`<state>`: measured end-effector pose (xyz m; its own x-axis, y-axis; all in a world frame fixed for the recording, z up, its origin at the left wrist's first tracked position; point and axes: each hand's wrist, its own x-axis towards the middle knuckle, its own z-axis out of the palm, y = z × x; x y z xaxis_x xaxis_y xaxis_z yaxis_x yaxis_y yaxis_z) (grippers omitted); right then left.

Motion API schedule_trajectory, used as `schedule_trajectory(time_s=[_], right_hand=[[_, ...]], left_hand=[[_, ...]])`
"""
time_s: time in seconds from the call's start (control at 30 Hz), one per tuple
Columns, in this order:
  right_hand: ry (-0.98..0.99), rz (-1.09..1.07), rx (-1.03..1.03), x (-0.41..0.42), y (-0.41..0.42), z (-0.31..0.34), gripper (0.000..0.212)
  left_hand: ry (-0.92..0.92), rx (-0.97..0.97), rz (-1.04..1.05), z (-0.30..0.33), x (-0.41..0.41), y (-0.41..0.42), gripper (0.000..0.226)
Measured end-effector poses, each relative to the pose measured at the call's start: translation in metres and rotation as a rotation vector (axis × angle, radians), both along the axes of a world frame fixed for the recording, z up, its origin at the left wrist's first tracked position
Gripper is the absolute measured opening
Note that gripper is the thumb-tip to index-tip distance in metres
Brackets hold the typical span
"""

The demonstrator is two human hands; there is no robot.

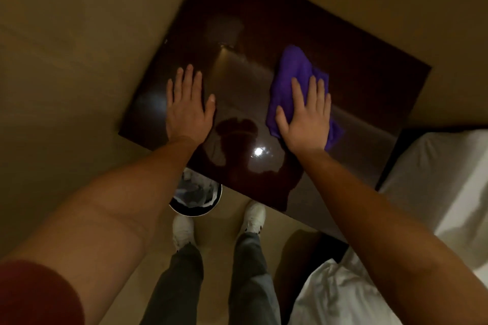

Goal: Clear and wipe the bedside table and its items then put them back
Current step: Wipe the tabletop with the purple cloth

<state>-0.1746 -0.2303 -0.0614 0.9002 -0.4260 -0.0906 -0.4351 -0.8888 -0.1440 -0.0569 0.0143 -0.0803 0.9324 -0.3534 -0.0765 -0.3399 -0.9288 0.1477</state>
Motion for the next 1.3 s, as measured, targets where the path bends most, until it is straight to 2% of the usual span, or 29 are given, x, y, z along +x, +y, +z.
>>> schedule_trajectory(time_s=[0.2,0.4,0.5,0.87,1.0,1.2,1.3], right_hand=[[0.064,-0.199,-0.081,-0.067,-0.061,-0.006,0.079],[0.002,-0.468,-0.078,-0.018,-0.114,-0.006,0.082],[-0.006,-0.492,-0.053,0.025,-0.105,-0.005,0.081],[-0.040,-0.057,-0.023,0.191,-0.013,-0.009,0.076],[-0.065,-0.037,-0.035,0.225,-0.001,-0.002,0.076],[-0.067,0.259,0.035,0.276,0.054,0.001,0.066],[-0.057,0.339,0.048,0.283,0.065,-0.001,0.065]], left_hand=[[-0.010,0.032,0.017,0.001,-0.003,0.002,0.066],[-0.042,0.030,0.004,0.001,-0.004,-0.004,0.066],[-0.056,0.040,0.004,0.000,0.000,-0.003,0.066],[-0.019,0.038,0.009,-0.002,0.004,0.009,0.068],[-0.033,0.008,-0.010,0.000,0.002,-0.002,0.072],[-0.041,-0.063,0.036,-0.003,0.000,0.001,0.077],[-0.054,-0.113,0.072,-0.005,0.001,0.005,0.077]])
